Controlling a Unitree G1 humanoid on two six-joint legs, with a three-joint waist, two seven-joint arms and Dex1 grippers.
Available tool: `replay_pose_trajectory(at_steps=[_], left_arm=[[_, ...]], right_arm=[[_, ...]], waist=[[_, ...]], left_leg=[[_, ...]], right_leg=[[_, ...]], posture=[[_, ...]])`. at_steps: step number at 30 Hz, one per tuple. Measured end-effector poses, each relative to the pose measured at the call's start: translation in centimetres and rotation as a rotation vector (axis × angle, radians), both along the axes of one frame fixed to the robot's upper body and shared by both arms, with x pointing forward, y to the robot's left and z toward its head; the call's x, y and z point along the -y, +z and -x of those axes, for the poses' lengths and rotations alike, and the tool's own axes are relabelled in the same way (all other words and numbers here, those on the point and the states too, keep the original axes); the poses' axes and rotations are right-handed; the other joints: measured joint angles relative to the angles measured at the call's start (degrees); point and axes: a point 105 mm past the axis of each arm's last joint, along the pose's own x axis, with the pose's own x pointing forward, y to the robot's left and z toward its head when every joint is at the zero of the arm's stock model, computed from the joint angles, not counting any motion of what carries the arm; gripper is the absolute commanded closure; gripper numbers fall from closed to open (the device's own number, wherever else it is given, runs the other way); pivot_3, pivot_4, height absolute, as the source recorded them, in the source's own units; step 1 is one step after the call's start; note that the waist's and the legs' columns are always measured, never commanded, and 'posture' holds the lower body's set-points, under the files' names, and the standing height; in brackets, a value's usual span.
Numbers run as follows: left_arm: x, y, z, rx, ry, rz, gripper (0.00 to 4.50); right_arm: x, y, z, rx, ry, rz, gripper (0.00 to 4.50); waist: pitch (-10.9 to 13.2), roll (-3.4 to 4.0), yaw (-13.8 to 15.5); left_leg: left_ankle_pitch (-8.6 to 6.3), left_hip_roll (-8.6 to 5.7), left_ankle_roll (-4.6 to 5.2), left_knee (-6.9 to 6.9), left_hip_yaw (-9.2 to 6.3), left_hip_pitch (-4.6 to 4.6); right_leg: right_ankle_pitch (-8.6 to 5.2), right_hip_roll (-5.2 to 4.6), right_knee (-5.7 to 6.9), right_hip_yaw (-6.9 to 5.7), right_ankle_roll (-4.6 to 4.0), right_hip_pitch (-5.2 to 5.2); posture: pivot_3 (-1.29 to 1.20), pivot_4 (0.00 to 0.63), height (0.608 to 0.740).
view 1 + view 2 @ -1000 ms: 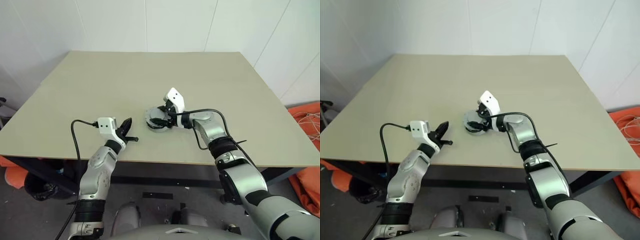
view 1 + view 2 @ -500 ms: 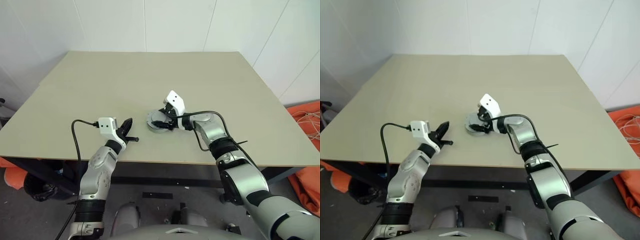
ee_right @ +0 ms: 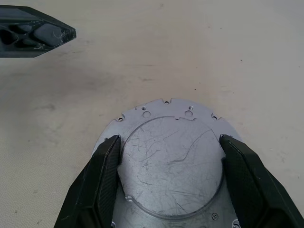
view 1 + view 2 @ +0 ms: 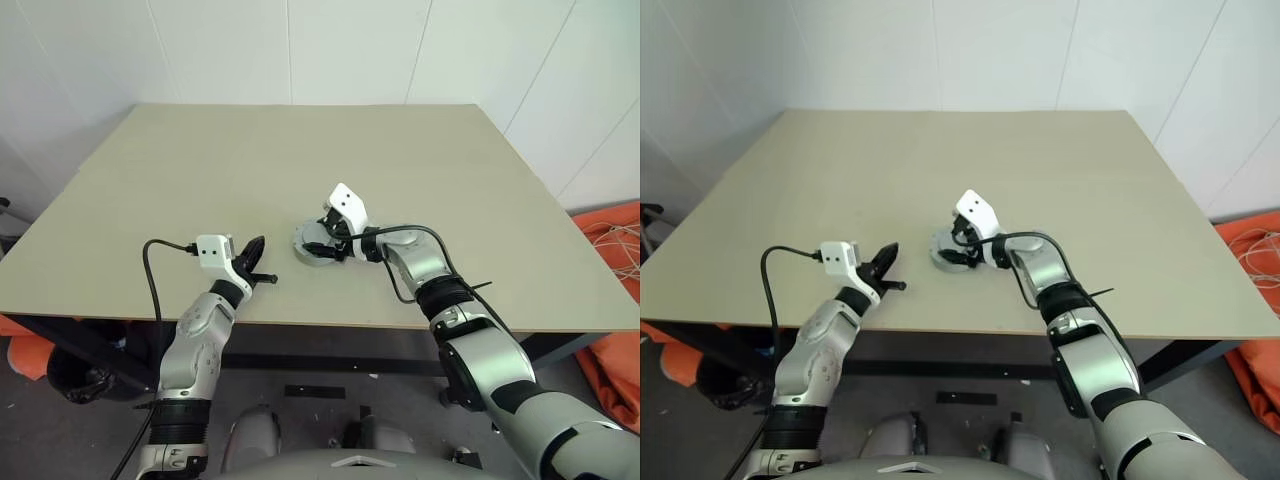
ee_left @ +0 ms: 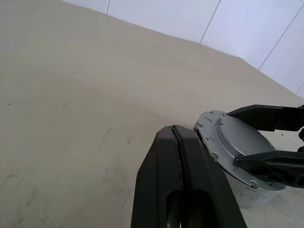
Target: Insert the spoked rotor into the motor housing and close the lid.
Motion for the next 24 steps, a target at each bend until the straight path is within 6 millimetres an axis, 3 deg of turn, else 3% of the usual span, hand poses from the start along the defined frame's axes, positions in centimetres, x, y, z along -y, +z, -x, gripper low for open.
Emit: replay_pose_trajectory(at_steps=[13,19,24], left_arm=[[-0.2,0.4,-0.2,0.012,-0.011,-0.018,4.50],[-0.1,3.2,-2.8,0.092,-0.097,-0.087,4.50],[1.2,3.1,-4.4,0.024,-0.245,-0.065,4.50]], right_arm=[[-0.2,0.2,0.3,-0.016,0.019,0.061,1.30],[-0.1,0.3,0.3,-0.026,0.012,0.067,1.30],[-0.3,0.3,0.3,-0.025,0.017,0.064,1.30]], waist=[[0.0,0.00,0.1],[0.0,0.00,0.1],[0.0,0.00,0.0]], left_leg=[[-0.06,-0.01,0.09,-0.08,0.02,-0.02],[-0.06,-0.03,0.09,-0.08,0.02,0.02],[-0.07,-0.02,0.10,-0.09,0.10,0.01]], right_leg=[[0.00,0.00,-0.15,0.00,0.00,0.02],[0.01,-0.01,-0.14,0.01,0.00,0.05],[0.01,-0.01,-0.13,0.03,-0.01,0.00]], posture=[[0.00,0.000,0.740],[0.00,0.000,0.740],[0.00,0.000,0.740]])
